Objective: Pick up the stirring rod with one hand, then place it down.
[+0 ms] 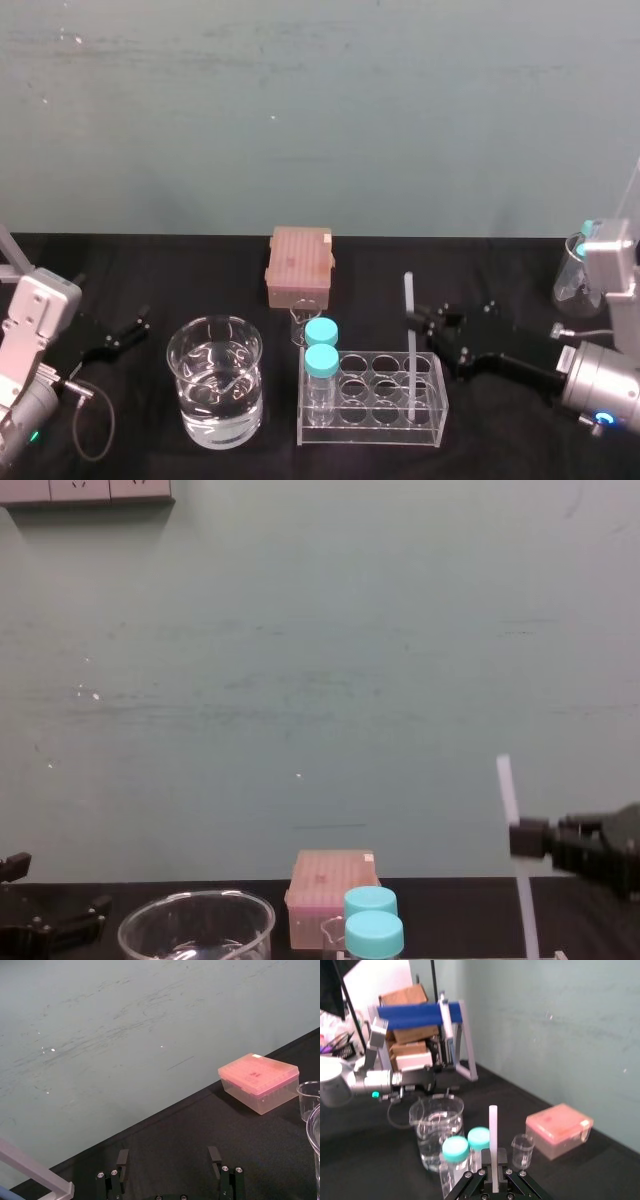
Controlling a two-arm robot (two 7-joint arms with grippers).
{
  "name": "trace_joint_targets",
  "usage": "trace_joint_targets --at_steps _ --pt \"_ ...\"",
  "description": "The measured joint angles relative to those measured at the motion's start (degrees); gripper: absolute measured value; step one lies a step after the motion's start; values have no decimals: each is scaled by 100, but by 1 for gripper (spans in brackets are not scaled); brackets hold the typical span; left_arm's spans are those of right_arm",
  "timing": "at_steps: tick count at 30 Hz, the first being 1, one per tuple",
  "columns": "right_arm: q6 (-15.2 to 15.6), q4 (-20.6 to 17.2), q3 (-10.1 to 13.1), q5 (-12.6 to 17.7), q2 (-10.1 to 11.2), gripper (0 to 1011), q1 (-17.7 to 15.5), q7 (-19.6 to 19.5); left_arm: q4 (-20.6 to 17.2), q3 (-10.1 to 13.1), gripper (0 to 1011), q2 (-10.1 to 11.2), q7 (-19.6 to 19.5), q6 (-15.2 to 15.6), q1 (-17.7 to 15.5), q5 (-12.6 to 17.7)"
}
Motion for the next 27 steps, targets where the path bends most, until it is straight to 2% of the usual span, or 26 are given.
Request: trace_joint_targets --at_steps 9,17,20,24,27 --pt "-4 -471 442 369 24 62 -159 -248 0 0 1005 0 0 0 0 0" --pt "133 -747 624 400 48 62 -105 -564 0 0 1005 0 0 0 0 0" --pt "200 -758 667 337 -26 62 -7 -780 0 0 1005 0 0 0 0 0" --pt "262 -622 665 130 -228 62 223 -1114 0 0 1005 0 0 0 0 0" --pt "307 -395 619 -141 -521 62 511 -1441 0 0 1005 0 0 0 0 0"
